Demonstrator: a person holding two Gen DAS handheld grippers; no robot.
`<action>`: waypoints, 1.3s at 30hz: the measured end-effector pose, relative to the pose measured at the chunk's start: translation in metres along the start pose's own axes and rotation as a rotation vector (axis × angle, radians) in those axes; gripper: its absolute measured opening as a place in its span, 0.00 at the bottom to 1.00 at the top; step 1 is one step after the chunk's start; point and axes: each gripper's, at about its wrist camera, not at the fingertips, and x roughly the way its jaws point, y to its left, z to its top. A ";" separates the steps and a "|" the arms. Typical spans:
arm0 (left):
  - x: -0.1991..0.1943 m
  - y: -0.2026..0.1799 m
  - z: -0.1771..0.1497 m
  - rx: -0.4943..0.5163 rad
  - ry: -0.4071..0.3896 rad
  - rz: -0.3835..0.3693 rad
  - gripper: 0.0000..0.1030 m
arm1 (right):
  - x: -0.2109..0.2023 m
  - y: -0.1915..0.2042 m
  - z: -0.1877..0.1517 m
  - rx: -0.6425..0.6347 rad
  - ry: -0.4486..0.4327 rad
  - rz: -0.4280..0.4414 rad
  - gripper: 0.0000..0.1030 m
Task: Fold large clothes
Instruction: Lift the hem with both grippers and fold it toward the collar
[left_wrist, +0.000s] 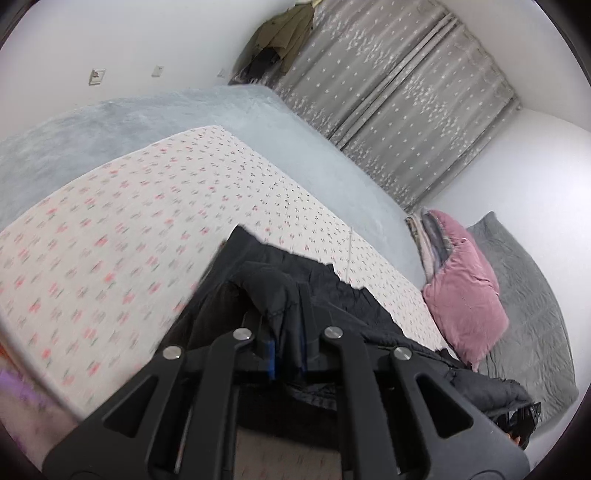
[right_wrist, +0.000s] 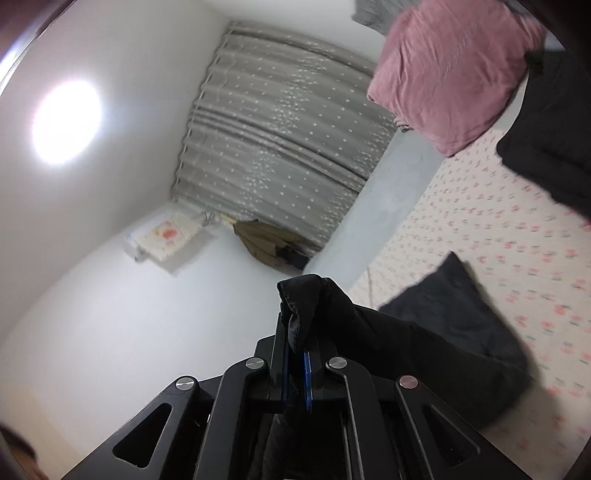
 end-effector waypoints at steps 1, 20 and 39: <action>0.017 -0.001 0.009 -0.028 0.008 0.008 0.12 | 0.019 -0.006 0.009 0.029 -0.009 -0.011 0.07; 0.154 0.081 0.022 -0.255 -0.003 0.102 0.68 | 0.162 -0.190 0.057 0.245 -0.041 -0.408 0.53; 0.146 0.071 0.022 -0.074 0.096 0.208 0.68 | 0.201 -0.131 0.026 -0.291 0.256 -0.720 0.57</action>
